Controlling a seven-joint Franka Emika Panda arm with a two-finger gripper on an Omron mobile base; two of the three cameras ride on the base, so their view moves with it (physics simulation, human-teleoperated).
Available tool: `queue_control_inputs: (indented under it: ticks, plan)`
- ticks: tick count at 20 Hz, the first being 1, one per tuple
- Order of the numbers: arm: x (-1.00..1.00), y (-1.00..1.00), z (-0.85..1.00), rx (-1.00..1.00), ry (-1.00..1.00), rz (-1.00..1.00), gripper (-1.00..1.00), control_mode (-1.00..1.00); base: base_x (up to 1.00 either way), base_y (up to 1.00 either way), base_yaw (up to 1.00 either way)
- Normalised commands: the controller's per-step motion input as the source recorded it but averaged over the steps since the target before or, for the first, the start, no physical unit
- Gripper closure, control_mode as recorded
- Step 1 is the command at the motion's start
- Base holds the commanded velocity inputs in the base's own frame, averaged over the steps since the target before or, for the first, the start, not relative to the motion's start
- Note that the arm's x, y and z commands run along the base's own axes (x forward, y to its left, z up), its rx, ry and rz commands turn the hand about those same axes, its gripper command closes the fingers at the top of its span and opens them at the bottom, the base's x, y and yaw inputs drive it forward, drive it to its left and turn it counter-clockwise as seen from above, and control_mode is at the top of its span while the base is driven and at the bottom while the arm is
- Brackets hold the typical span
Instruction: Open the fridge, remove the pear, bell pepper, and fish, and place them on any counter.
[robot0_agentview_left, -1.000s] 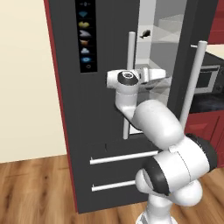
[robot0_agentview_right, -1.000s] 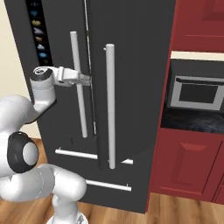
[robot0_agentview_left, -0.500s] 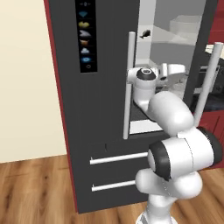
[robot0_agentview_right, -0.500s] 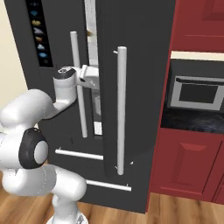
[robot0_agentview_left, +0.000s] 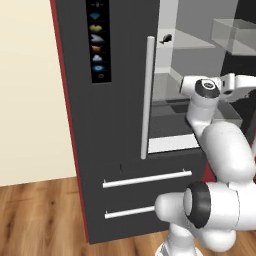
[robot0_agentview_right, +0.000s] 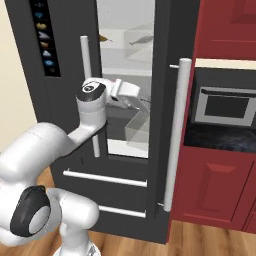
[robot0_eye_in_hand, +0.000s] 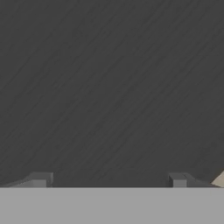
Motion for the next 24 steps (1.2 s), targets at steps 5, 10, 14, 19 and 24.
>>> queue_control_inputs:
  ticks: [5, 10, 14, 19, 24]
  plan:
    - [-0.12, 0.01, 0.34, 0.24, -0.03, 0.04, -1.0, -1.0, 0.0, 0.0, 0.0]
    - [-0.79, 1.0, -0.87, -0.03, -0.39, 0.26, -1.0, -1.0, 0.0, 0.0, 0.0]
    - [-0.34, 1.0, -0.34, 0.04, -0.41, 0.39, -1.0, -1.0, 0.0, 0.0, 0.0]
    - [0.0, 1.0, -0.2, 0.21, -0.18, 0.6, -1.0, -1.0, 0.0, 0.0, 0.0]
    - [0.07, 0.86, -0.06, 0.25, 0.0, 0.68, -1.0, -1.0, 0.0, 0.0, 0.0]
